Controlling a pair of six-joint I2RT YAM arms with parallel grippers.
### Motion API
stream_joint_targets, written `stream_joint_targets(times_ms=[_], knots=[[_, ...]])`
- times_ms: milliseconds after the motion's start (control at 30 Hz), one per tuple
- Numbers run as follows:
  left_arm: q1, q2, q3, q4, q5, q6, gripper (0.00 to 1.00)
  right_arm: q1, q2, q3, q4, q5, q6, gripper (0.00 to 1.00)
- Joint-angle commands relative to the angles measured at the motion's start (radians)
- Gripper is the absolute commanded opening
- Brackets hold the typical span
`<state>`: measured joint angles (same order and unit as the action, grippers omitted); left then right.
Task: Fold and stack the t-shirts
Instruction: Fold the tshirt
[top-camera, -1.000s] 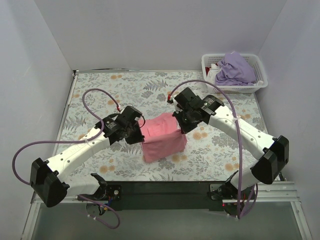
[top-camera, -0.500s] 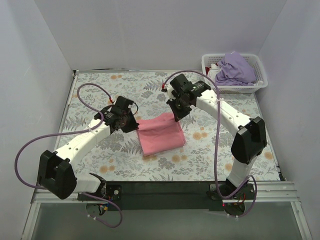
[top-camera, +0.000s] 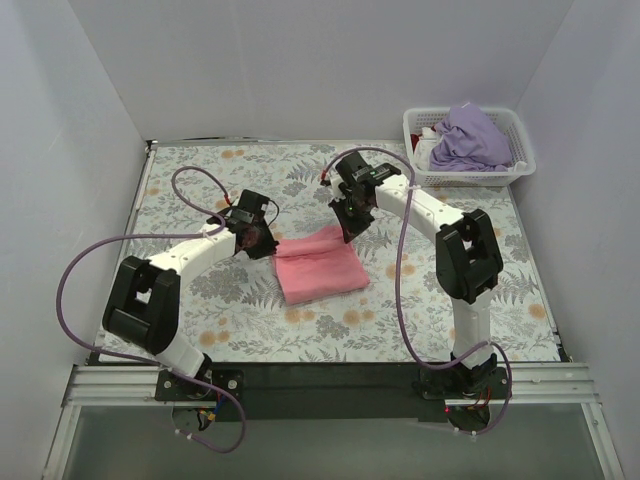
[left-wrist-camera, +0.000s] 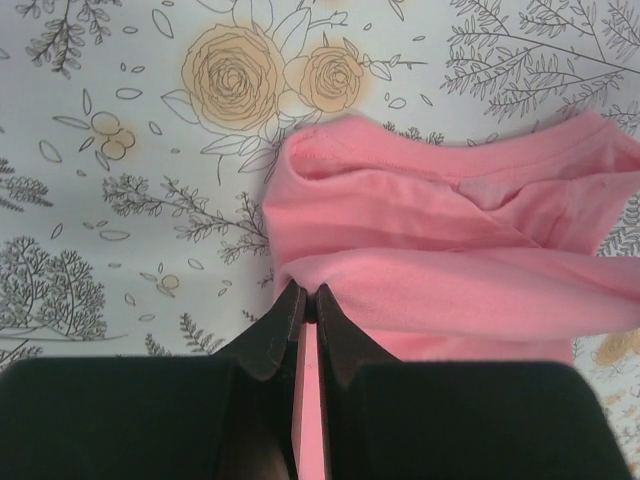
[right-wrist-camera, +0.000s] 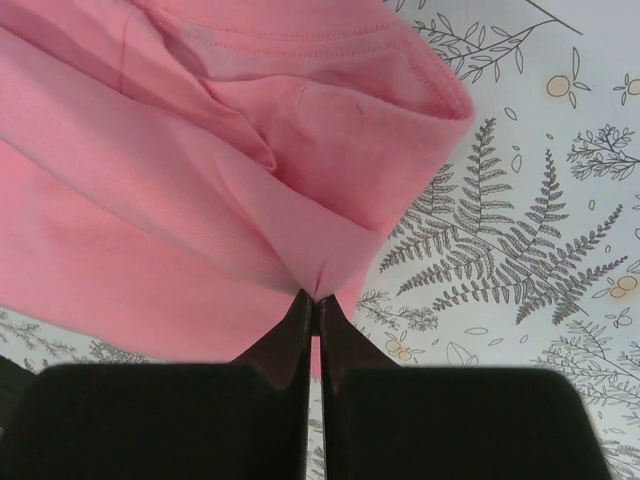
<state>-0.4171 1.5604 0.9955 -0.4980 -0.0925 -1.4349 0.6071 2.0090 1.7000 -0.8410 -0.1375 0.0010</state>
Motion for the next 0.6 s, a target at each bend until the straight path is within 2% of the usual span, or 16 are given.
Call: stream_joint_targets(times_ms=[0,200,267,300,367,400,533,567], knots=[[0.011,0.018,-0.001,0.085,-0.023,0.037,0.0,-0.015,0.005,0.006,0.046,0.012,0.028,0.01],[0.009,0.036,-0.006,0.113,-0.029,0.036,0.0,-0.023,-0.039,-0.065,0.124,0.059,0.063,0.01],[0.009,0.043,-0.011,0.118,-0.039,0.031,0.02,-0.029,-0.039,-0.069,0.137,0.058,0.073,0.11],[0.009,0.043,-0.012,0.118,-0.045,0.03,0.13,-0.03,-0.039,-0.068,0.141,0.058,0.073,0.14],[0.009,0.03,-0.009,0.118,-0.053,0.031,0.25,-0.03,-0.045,-0.069,0.148,0.065,0.083,0.21],[0.011,0.02,-0.008,0.119,-0.053,0.034,0.38,-0.03,-0.052,-0.072,0.151,0.067,0.088,0.23],[0.003,-0.068,-0.014,0.118,-0.061,0.047,0.62,-0.032,-0.155,-0.155,0.213,0.108,0.134,0.31],[-0.006,-0.115,-0.018,0.119,-0.065,0.051,0.63,-0.033,-0.182,-0.175,0.259,0.113,0.145,0.32]])
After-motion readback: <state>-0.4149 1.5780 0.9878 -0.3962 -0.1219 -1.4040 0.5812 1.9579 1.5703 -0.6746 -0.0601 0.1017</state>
